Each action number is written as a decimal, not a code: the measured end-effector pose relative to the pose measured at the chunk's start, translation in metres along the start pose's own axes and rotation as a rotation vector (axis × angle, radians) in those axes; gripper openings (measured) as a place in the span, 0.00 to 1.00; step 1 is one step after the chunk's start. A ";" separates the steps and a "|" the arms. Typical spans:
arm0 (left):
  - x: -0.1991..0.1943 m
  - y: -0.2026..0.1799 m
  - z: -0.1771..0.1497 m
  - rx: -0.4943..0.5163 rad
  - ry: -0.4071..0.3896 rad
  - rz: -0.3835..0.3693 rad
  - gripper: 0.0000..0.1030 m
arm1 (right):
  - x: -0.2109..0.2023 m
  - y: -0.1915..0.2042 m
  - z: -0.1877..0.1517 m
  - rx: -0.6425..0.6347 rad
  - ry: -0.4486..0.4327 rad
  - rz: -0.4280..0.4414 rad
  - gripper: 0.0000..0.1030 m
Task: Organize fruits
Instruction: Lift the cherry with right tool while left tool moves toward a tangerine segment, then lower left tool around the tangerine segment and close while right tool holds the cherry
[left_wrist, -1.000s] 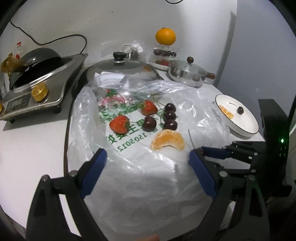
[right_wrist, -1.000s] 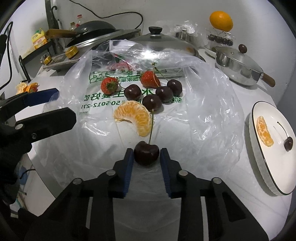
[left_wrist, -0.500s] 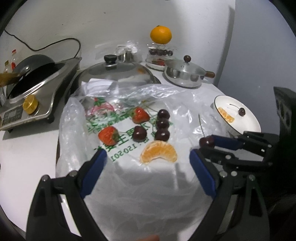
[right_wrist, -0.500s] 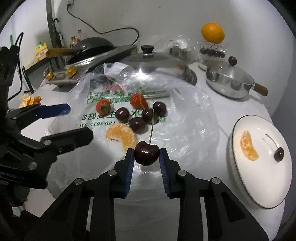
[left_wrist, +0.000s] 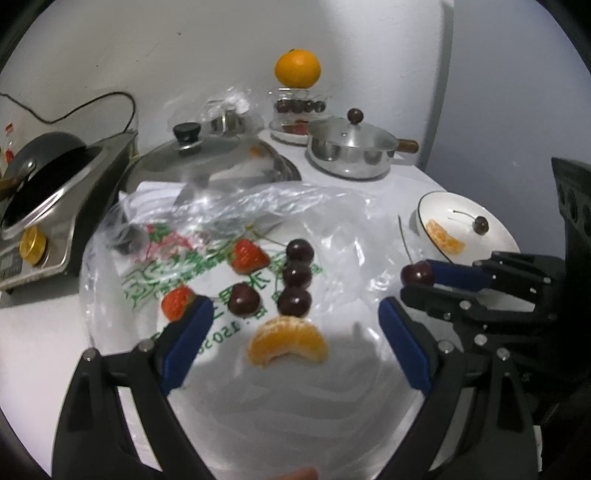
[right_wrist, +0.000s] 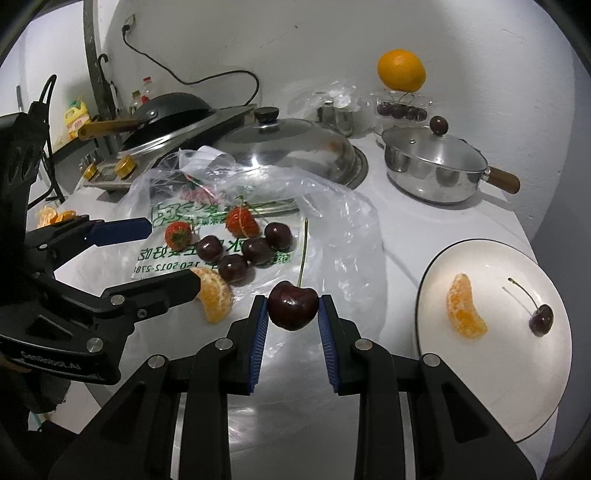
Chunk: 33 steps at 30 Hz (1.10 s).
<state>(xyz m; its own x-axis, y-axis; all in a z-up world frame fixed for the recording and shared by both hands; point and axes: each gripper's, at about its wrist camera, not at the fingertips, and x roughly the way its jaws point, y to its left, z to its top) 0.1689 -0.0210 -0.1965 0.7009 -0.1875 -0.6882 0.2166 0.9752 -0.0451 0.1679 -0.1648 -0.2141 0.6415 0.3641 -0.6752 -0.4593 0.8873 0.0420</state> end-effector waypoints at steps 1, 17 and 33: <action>0.002 -0.001 0.001 0.004 0.002 -0.001 0.89 | 0.000 -0.002 0.001 0.001 -0.003 0.000 0.29; 0.047 0.006 -0.017 -0.027 0.118 0.025 0.89 | 0.007 -0.010 -0.001 0.014 0.004 0.004 0.29; 0.061 0.005 -0.017 -0.010 0.162 0.038 0.74 | 0.012 -0.011 -0.003 0.018 0.013 0.003 0.29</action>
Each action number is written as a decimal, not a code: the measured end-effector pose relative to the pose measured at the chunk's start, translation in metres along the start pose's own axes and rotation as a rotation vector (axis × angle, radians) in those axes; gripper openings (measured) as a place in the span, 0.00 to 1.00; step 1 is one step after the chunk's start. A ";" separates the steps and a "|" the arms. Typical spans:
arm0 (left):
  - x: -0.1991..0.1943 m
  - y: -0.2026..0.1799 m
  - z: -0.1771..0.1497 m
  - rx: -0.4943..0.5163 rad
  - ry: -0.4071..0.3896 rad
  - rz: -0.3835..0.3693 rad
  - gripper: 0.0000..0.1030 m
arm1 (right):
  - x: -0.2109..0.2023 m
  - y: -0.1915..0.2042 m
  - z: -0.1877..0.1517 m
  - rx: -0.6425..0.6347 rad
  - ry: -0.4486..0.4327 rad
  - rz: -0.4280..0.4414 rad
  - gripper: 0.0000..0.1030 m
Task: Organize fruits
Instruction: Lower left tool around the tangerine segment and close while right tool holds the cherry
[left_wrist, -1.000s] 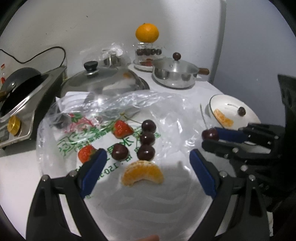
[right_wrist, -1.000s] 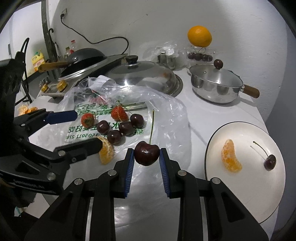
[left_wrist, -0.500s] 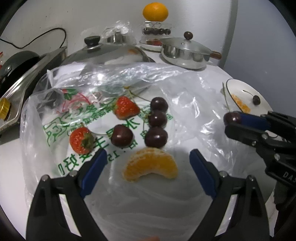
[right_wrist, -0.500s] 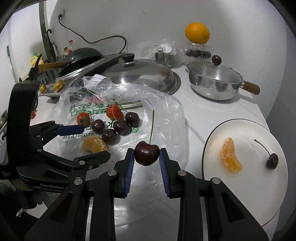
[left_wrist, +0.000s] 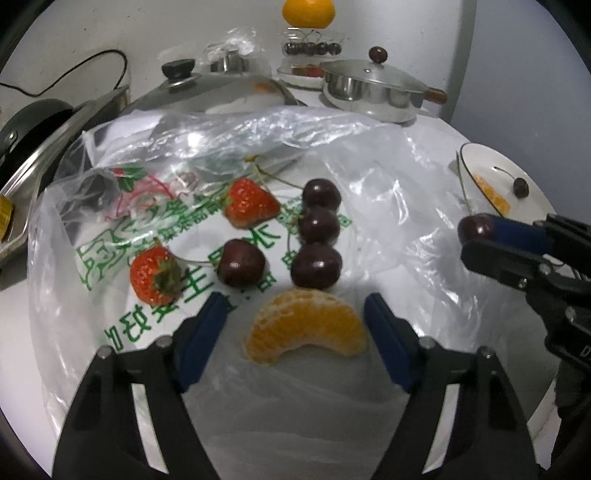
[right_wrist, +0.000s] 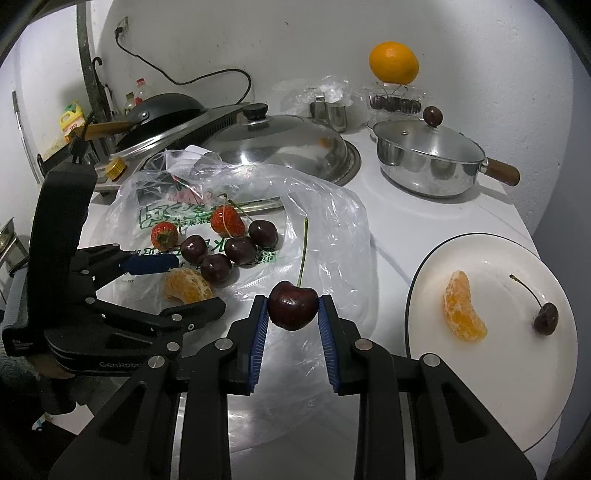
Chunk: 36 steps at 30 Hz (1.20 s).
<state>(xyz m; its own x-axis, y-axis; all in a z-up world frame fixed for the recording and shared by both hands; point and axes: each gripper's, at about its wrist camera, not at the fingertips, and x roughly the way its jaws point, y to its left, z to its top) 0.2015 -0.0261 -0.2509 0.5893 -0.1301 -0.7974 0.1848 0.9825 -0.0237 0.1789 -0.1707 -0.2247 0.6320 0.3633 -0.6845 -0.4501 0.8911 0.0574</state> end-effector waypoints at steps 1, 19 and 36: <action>0.000 0.000 0.000 0.000 -0.001 -0.001 0.71 | 0.001 0.000 0.000 0.001 0.001 0.000 0.29; -0.013 -0.003 -0.005 0.021 -0.011 -0.058 0.55 | -0.001 0.001 0.000 -0.009 0.000 -0.010 0.29; -0.040 -0.008 0.001 0.038 -0.065 -0.054 0.49 | -0.023 0.010 0.003 -0.025 -0.039 -0.024 0.29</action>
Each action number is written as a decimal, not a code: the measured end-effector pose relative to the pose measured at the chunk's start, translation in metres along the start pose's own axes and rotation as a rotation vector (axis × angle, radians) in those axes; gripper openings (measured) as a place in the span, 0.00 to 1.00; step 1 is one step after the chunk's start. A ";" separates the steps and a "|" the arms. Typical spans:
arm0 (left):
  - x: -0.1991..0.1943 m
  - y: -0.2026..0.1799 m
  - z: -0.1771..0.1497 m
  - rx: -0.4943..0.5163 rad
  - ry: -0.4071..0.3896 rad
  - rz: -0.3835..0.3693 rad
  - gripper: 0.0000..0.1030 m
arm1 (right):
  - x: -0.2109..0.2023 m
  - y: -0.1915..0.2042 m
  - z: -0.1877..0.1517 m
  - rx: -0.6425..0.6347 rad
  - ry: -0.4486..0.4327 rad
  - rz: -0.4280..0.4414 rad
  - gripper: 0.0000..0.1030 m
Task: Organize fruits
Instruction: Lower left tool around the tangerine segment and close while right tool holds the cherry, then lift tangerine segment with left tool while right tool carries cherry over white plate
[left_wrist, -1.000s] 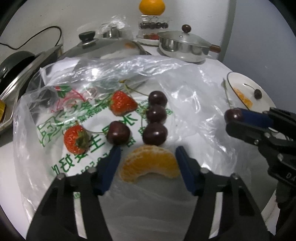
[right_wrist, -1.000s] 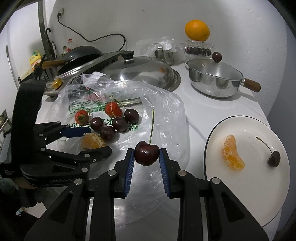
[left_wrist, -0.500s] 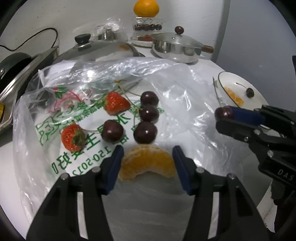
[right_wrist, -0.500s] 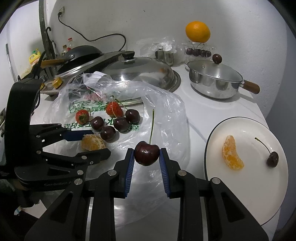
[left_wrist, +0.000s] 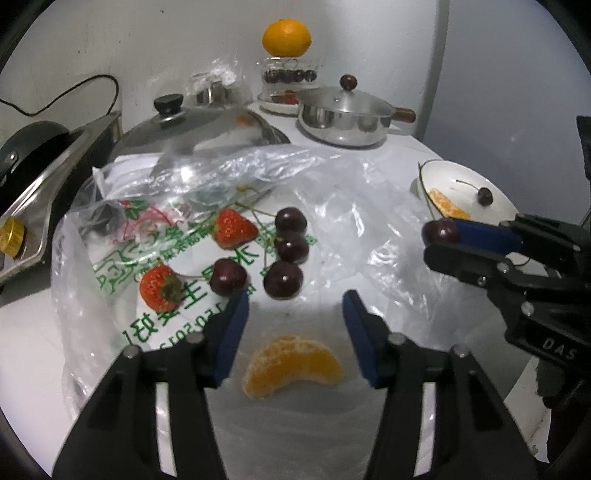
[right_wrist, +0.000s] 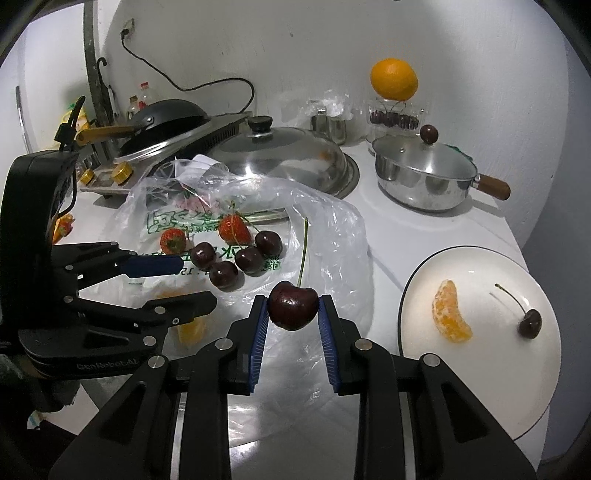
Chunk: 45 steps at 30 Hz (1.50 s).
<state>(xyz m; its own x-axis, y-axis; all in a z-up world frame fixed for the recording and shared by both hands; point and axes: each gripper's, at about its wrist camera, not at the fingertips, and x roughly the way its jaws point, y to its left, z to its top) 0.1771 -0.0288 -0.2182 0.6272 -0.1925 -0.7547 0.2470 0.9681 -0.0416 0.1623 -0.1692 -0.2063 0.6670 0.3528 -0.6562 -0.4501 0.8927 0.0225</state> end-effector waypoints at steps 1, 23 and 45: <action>0.001 0.000 -0.001 0.000 0.004 0.002 0.49 | -0.001 0.000 0.000 0.000 -0.002 -0.001 0.29; 0.013 -0.003 -0.035 -0.025 0.081 0.046 0.76 | -0.007 0.004 -0.008 -0.004 0.004 0.006 0.29; 0.000 -0.006 -0.026 -0.011 0.056 -0.006 0.54 | -0.016 0.006 -0.004 -0.012 -0.012 -0.005 0.29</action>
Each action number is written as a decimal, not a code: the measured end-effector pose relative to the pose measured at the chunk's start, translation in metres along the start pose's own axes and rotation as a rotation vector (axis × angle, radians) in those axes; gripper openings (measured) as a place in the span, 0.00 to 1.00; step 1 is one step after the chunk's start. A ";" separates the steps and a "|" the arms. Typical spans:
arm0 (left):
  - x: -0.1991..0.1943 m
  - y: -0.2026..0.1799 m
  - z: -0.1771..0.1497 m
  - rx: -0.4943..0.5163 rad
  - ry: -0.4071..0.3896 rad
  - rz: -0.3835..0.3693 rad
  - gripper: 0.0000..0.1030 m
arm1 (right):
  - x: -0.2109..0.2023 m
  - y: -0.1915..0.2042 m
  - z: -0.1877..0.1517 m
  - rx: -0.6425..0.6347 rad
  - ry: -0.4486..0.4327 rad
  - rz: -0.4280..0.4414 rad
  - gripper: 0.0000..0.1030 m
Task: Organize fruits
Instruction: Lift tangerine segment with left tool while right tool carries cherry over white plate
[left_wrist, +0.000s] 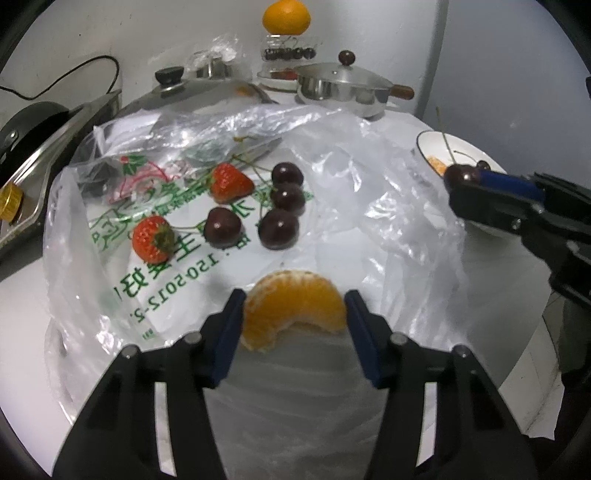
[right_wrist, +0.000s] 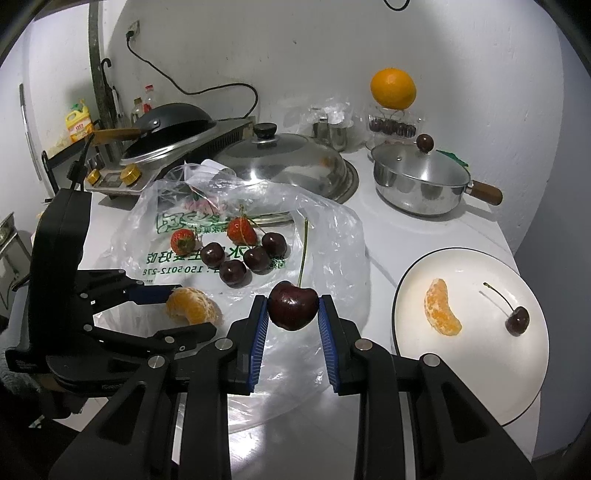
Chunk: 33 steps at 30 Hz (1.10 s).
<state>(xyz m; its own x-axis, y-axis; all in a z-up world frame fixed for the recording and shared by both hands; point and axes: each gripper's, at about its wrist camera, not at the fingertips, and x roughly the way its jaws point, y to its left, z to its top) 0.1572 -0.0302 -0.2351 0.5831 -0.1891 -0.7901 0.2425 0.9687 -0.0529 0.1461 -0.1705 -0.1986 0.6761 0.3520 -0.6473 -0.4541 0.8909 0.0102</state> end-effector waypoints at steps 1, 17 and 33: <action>-0.001 0.000 0.001 0.000 -0.004 0.000 0.54 | 0.000 0.000 0.000 0.000 -0.001 -0.001 0.29; -0.026 -0.015 0.020 0.028 -0.069 0.001 0.54 | -0.019 -0.011 0.002 0.008 -0.037 -0.031 0.29; -0.033 -0.041 0.039 0.065 -0.098 0.006 0.54 | -0.038 -0.044 -0.009 0.043 -0.056 -0.063 0.29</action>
<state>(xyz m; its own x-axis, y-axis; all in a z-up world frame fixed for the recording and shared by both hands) 0.1586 -0.0699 -0.1833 0.6573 -0.2012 -0.7262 0.2869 0.9579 -0.0057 0.1350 -0.2257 -0.1810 0.7345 0.3096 -0.6038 -0.3853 0.9228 0.0044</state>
